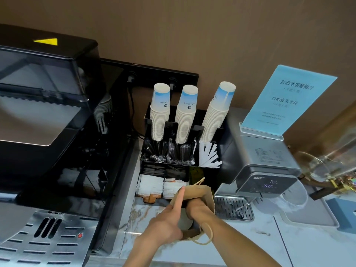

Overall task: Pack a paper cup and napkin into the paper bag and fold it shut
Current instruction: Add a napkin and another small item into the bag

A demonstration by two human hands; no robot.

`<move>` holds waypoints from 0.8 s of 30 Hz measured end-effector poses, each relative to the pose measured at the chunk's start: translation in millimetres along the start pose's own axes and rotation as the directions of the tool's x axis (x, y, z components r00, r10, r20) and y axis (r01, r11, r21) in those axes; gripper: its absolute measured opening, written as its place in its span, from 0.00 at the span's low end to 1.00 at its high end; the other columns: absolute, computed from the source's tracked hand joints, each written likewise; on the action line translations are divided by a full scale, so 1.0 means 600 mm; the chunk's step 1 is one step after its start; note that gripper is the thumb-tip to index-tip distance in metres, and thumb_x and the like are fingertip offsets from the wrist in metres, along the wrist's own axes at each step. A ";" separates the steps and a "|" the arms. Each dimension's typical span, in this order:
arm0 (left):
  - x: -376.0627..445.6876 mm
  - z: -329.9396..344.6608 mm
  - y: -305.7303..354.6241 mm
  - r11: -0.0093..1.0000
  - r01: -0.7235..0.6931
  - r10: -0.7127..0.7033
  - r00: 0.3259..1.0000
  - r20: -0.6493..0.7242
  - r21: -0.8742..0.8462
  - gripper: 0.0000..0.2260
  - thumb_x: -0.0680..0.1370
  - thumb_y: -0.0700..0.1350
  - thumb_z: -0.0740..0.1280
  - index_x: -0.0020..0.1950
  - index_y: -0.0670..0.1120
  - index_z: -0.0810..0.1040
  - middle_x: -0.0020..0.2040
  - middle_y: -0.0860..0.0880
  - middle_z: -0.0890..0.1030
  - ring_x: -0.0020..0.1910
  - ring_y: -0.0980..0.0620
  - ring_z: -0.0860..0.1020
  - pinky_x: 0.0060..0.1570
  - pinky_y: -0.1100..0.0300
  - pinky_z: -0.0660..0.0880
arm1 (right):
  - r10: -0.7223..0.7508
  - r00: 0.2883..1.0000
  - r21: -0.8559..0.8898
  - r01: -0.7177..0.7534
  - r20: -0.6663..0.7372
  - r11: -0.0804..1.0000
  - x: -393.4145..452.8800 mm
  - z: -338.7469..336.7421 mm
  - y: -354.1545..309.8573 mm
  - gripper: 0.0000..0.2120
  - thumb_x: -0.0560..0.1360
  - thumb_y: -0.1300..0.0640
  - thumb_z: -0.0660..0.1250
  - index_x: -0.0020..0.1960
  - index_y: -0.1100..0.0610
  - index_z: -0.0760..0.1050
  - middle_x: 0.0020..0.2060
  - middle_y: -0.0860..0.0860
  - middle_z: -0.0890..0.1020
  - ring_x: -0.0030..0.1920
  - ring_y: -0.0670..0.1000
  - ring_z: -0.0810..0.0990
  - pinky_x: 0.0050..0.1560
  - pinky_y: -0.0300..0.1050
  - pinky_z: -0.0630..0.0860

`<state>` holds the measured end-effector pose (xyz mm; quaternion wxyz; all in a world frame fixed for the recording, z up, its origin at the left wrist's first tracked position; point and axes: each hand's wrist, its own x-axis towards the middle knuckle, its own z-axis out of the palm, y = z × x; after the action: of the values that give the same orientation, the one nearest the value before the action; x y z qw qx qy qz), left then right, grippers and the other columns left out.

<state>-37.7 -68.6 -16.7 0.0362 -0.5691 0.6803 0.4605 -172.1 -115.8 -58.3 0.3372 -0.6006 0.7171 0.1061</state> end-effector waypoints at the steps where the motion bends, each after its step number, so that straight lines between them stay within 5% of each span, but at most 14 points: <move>1: 0.002 -0.001 0.002 1.000 0.009 -0.009 1.000 0.004 0.002 0.54 0.76 0.34 0.65 0.72 0.67 0.23 0.80 0.45 0.60 0.47 0.45 0.78 0.43 0.54 0.74 | -0.018 1.000 0.010 0.018 -0.005 1.000 -0.001 -0.002 -0.005 0.21 0.81 0.63 0.54 0.73 0.64 0.66 0.70 0.63 0.73 0.70 0.62 0.72 0.68 0.51 0.70; 5: 0.012 -0.006 0.003 1.000 0.017 -0.017 1.000 0.019 0.000 0.56 0.75 0.34 0.66 0.64 0.70 0.19 0.75 0.38 0.68 0.37 0.51 0.74 0.38 0.57 0.72 | -0.009 0.985 -0.208 0.046 0.174 0.977 -0.020 -0.026 -0.023 0.18 0.80 0.63 0.60 0.69 0.60 0.72 0.66 0.60 0.77 0.65 0.59 0.77 0.65 0.51 0.74; 8: 0.014 -0.010 0.001 0.999 -0.010 0.011 0.999 0.032 -0.042 0.56 0.75 0.33 0.67 0.68 0.72 0.24 0.60 0.39 0.77 0.33 0.52 0.71 0.36 0.56 0.69 | -0.160 0.957 -0.220 0.214 0.241 0.952 -0.050 -0.059 -0.008 0.14 0.79 0.62 0.61 0.62 0.61 0.76 0.58 0.60 0.81 0.58 0.59 0.80 0.55 0.49 0.77; 11: 0.019 -0.002 0.002 0.997 -0.028 0.032 0.998 0.048 -0.075 0.56 0.74 0.34 0.69 0.73 0.72 0.29 0.54 0.44 0.75 0.39 0.50 0.75 0.37 0.56 0.70 | -0.392 0.908 0.049 0.390 0.149 0.920 -0.098 -0.095 0.041 0.14 0.80 0.61 0.59 0.63 0.58 0.77 0.58 0.55 0.83 0.59 0.53 0.81 0.58 0.39 0.78; 14: 0.023 0.008 0.003 0.990 -0.059 0.064 0.997 0.039 -0.131 0.55 0.74 0.38 0.72 0.72 0.75 0.31 0.47 0.47 0.75 0.39 0.50 0.75 0.38 0.57 0.71 | -0.455 0.890 0.579 0.360 0.021 0.732 -0.145 -0.137 0.125 0.12 0.82 0.63 0.60 0.61 0.58 0.79 0.53 0.55 0.86 0.53 0.48 0.85 0.55 0.35 0.79; 16: 0.026 0.013 0.003 0.979 -0.087 0.092 0.995 0.023 -0.187 0.55 0.73 0.44 0.76 0.72 0.74 0.33 0.44 0.50 0.72 0.39 0.51 0.74 0.40 0.58 0.72 | -0.347 0.938 0.781 0.238 -0.029 0.578 -0.154 -0.151 0.213 0.09 0.81 0.60 0.65 0.57 0.62 0.81 0.49 0.60 0.87 0.49 0.55 0.86 0.52 0.44 0.82; 19: 0.027 0.012 0.003 0.962 -0.091 0.095 0.995 0.004 -0.259 0.54 0.72 0.46 0.78 0.72 0.76 0.36 0.51 0.53 0.73 0.45 0.56 0.74 0.40 0.68 0.73 | 0.038 0.999 0.774 -0.018 -0.009 0.633 -0.113 -0.129 0.363 0.08 0.79 0.61 0.68 0.53 0.66 0.81 0.43 0.58 0.88 0.42 0.56 0.85 0.44 0.46 0.79; 22: 0.023 0.010 0.006 0.968 -0.069 0.071 0.997 -0.001 -0.239 0.55 0.70 0.47 0.79 0.72 0.77 0.37 0.63 0.51 0.74 0.54 0.53 0.76 0.51 0.63 0.77 | 0.400 0.916 0.643 -0.295 -0.020 0.707 -0.041 -0.082 0.495 0.08 0.79 0.63 0.67 0.53 0.68 0.79 0.42 0.61 0.84 0.41 0.58 0.80 0.41 0.49 0.76; 24: 0.019 0.011 0.007 0.968 -0.065 0.064 0.998 -0.012 -0.242 0.56 0.70 0.47 0.80 0.69 0.80 0.37 0.71 0.53 0.71 0.60 0.53 0.76 0.56 0.63 0.77 | 0.529 0.837 0.428 -0.430 -0.142 0.795 0.003 -0.058 0.570 0.14 0.78 0.61 0.68 0.56 0.71 0.76 0.52 0.67 0.82 0.52 0.64 0.81 0.54 0.54 0.75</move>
<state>-48.1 -72.8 -24.8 -0.0499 -0.5479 0.6372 0.5397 -503.8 -49.1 -119.6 0.3137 -0.3292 0.8902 -0.0295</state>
